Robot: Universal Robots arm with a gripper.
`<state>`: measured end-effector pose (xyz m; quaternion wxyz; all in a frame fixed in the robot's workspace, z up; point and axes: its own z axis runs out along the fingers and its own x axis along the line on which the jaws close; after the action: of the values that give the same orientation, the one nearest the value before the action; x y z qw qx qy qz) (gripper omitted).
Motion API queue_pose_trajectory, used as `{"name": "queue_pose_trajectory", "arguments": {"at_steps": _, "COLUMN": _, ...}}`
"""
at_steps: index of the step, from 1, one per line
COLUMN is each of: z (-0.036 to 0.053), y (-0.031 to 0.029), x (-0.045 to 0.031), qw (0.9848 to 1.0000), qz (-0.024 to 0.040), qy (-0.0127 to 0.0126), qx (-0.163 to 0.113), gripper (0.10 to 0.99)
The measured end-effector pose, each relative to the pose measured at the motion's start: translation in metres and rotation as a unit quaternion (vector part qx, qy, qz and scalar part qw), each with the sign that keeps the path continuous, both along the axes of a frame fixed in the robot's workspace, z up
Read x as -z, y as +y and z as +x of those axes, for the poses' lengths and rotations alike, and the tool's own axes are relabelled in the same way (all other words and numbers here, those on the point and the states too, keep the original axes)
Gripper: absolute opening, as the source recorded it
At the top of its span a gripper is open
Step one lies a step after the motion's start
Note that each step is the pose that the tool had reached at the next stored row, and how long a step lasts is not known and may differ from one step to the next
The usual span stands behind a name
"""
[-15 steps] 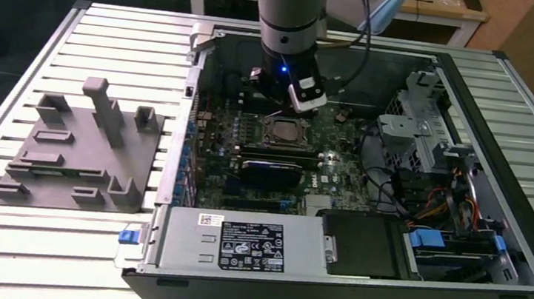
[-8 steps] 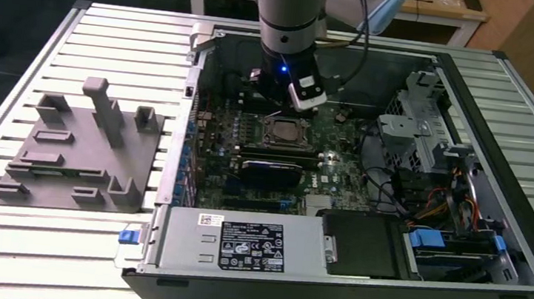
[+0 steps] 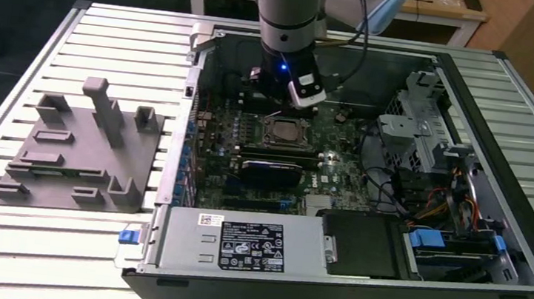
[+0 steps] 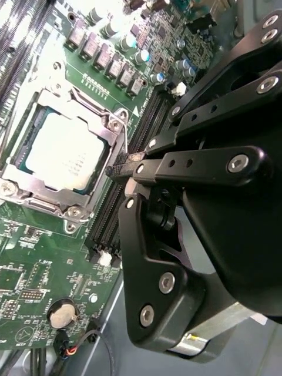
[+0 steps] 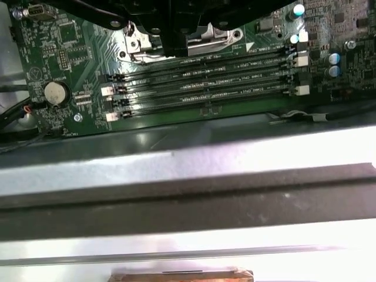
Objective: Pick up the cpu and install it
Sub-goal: 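Install the first cpu locking lever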
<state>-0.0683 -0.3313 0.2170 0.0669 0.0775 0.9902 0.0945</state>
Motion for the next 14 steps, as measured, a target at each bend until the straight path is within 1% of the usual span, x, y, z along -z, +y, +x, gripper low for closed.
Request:
{"name": "queue_pose_trajectory", "arguments": {"at_steps": 4, "z": 0.0016, "y": 0.0028, "x": 0.0017, "qw": 1.0, "qz": -0.0002, "qy": 0.0, "qx": 0.0, "gripper": 0.106}}
{"name": "queue_pose_trajectory", "arguments": {"at_steps": 7, "z": 0.0036, "y": 0.004, "x": 0.0027, "qw": 1.0, "qz": -0.0002, "qy": 0.0, "qx": 0.008, "gripper": 0.106}}
{"name": "queue_pose_trajectory", "arguments": {"at_steps": 10, "z": 0.0037, "y": 0.0052, "x": 0.0033, "qw": 0.9999, "qz": -0.0002, "qy": 0.0, "qx": 0.016, "gripper": 0.106}}
{"name": "queue_pose_trajectory", "arguments": {"at_steps": 14, "z": 0.003, "y": 0.0054, "x": 0.0037, "qw": 0.9999, "qz": -0.0001, "qy": -0.0001, "qx": 0.016, "gripper": 0.106}}
